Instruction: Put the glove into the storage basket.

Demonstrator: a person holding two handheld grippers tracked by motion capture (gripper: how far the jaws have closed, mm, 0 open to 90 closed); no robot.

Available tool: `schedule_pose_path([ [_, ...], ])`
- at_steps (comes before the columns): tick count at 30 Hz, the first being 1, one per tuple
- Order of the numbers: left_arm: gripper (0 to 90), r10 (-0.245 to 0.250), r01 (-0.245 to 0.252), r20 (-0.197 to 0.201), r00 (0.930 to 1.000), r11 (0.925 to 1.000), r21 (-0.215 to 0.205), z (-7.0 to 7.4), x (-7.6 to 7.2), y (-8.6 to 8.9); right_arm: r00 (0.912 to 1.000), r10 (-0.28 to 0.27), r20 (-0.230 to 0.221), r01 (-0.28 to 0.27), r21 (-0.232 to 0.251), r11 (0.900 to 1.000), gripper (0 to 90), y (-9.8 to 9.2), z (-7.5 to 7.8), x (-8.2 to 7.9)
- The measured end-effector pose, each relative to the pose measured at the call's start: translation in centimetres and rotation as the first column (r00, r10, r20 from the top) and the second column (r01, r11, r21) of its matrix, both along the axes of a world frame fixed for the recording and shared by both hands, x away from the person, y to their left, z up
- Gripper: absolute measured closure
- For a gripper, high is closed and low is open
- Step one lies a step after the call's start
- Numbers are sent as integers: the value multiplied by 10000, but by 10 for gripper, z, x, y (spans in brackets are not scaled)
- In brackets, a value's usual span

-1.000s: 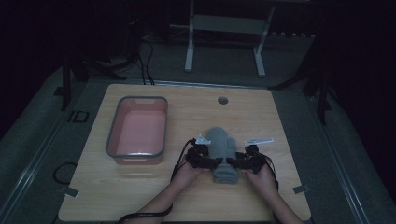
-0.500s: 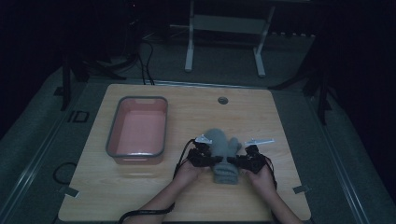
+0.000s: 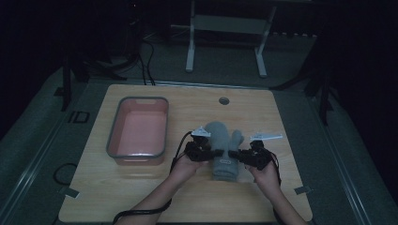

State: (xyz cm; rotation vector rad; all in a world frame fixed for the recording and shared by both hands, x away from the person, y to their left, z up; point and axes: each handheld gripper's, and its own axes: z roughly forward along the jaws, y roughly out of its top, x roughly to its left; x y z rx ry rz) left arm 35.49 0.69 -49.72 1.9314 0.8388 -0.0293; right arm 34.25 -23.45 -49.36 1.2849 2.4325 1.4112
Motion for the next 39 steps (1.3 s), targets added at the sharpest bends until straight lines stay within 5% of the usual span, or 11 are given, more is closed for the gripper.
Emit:
schedule_pose_path([
  [9, 772, -58, 58, 373, 9993, 10000, -4, 41, 5, 17, 9979, -16, 642, 12, 71, 10000, 779, 16, 42, 2],
  [21, 771, 212, -232, 645, 9977, 9993, 304, 74, 10, 55, 9964, 164, 834, -200, 426, 9989, 779, 51, 71, 13],
  [39, 770, 1017, -1068, 925, 9905, 9929, 520, 102, 18, 157, 9912, 945, 931, -982, 366, 9945, 779, 152, 98, 42],
])
